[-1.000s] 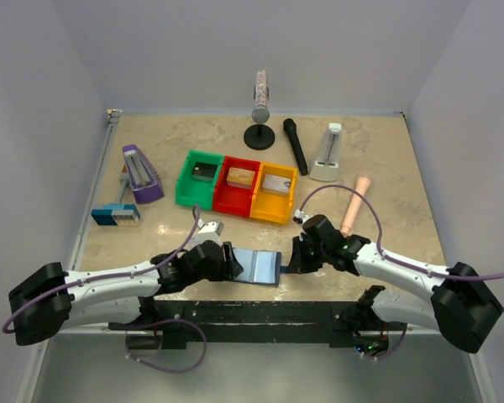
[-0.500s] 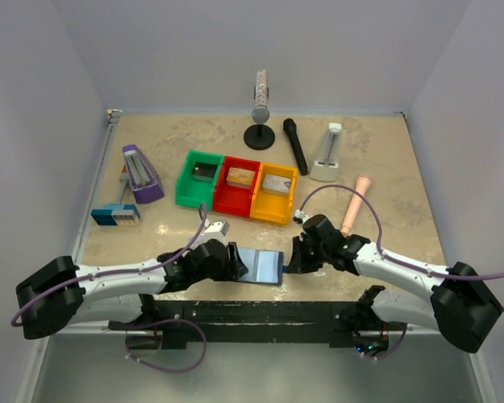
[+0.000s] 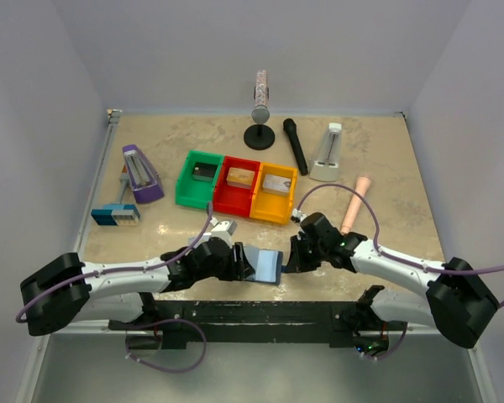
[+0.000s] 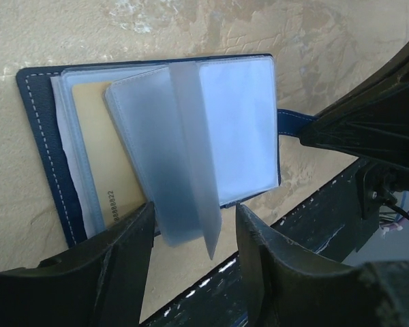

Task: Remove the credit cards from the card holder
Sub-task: Remove the credit card from the card holder.

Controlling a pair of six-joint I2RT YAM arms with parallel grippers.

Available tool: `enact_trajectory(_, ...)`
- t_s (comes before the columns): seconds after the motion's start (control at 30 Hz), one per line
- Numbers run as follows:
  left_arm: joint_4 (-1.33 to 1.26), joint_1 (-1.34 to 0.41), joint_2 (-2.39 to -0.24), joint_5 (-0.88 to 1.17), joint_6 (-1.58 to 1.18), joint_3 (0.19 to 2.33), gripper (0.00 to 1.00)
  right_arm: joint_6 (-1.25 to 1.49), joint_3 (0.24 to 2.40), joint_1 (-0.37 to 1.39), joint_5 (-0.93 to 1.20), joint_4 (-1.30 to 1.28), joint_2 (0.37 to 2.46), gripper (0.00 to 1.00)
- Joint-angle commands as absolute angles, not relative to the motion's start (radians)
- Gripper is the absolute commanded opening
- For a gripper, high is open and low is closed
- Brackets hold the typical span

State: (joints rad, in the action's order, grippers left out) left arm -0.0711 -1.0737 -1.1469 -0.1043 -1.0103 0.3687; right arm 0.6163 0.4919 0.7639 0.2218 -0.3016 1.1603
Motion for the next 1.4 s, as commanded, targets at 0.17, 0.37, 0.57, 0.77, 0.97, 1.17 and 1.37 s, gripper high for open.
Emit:
enact_trajectory(0.17,-0.178,-1.071,-1.192,-0.041,-0.971,0.431,0.54,0.595,0.543,0.767,0.239,-0.310,1.152,0.00)
enact_trajectory(0.37,-0.183,-1.071,-1.203,-0.031,-0.957,0.454,0.54,0.594,0.540,0.765,0.239,-0.319,1.144,0.00)
enact_trajectory(0.57,-0.216,-1.072,-1.268,0.038,-0.943,0.505,0.55,0.595,0.534,0.767,0.236,-0.318,1.141,0.00)
enact_trajectory(0.77,-0.235,-1.080,-1.319,0.121,-0.916,0.563,0.53,0.597,0.528,0.765,0.235,-0.316,1.140,0.00)
enact_trajectory(0.97,-0.194,-1.054,-1.037,-0.080,-0.974,0.393,0.57,0.595,0.522,0.767,0.232,-0.325,1.121,0.00)
enact_trajectory(1.17,-0.104,-0.947,-0.809,-0.101,-1.017,0.244,0.66,0.589,0.517,0.767,0.230,-0.325,1.118,0.00)
enact_trajectory(1.37,-0.058,-0.940,-0.827,-0.095,-1.003,0.232,0.69,0.592,0.515,0.767,0.235,-0.308,1.140,0.00)
